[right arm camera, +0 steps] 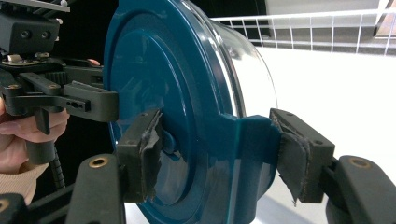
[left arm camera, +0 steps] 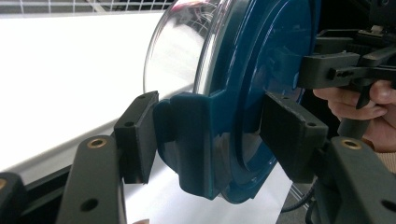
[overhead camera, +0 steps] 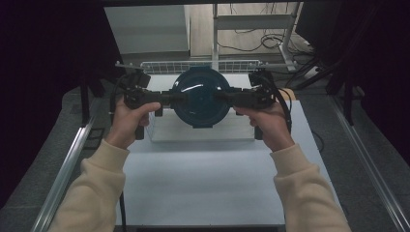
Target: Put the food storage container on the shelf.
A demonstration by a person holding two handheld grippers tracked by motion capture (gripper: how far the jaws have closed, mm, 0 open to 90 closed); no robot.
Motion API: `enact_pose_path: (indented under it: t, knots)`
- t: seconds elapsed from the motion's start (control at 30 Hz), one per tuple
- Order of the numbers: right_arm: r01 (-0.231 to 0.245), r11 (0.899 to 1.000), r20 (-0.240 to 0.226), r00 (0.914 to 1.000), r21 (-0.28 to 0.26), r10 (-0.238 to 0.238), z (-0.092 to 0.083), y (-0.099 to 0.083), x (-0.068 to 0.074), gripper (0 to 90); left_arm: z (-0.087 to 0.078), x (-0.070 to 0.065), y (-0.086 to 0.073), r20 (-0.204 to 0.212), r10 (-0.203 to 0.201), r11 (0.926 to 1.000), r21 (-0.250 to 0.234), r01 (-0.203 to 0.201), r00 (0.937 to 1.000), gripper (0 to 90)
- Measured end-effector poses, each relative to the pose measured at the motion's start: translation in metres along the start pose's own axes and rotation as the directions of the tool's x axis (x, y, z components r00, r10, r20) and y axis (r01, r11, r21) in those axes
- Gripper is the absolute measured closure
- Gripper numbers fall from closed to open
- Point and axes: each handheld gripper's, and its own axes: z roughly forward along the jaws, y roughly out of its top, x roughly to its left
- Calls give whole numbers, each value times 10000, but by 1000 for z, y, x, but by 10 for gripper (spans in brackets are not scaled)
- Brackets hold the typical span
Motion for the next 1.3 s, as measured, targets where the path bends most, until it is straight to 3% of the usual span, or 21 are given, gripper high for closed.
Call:
enact_pose_path:
  t: [0.2,0.37,0.53,0.63,0.83,0.93,1.03,1.13,1.23,1.3]
  knots:
    - [121,9998,9,9999,175,-121,9,22,-3,368,0,13,17,83,-144,9999,-58,145,9999,389]
    - [16,9997,-46,10000,235,-15,21,32,-16,369,9,26,29,25,-340,9994,119,340,9994,388]
    - [-236,9989,-86,9997,409,239,33,38,-33,369,22,42,36,59,-698,9968,395,695,9975,388]
    - [-396,9979,-131,9991,506,403,40,39,-44,369,29,50,41,-20,-672,9959,599,672,9977,387]
    - [-1025,9912,-228,9942,841,1048,54,39,-66,369,46,64,46,-211,-969,9900,1009,985,9951,381]
    - [-1292,9873,-125,9913,924,1309,59,38,-72,368,53,71,47,-152,-1370,9857,970,1379,9904,372]
    - [-1420,9860,-90,9896,871,1433,61,40,-77,368,56,73,49,-173,-1510,9841,920,1520,9884,372]
    - [-1852,9785,-141,9822,909,1872,64,42,-83,365,59,79,52,-65,-1784,9804,836,1783,9839,372]
    - [-2490,9651,-165,9678,807,2510,68,42,-90,361,63,86,52,122,-2229,9728,675,2216,9748,373]
    - [-2871,9547,-180,9571,779,2893,70,42,-95,359,67,91,53,285,-2705,9614,599,2685,9623,373]
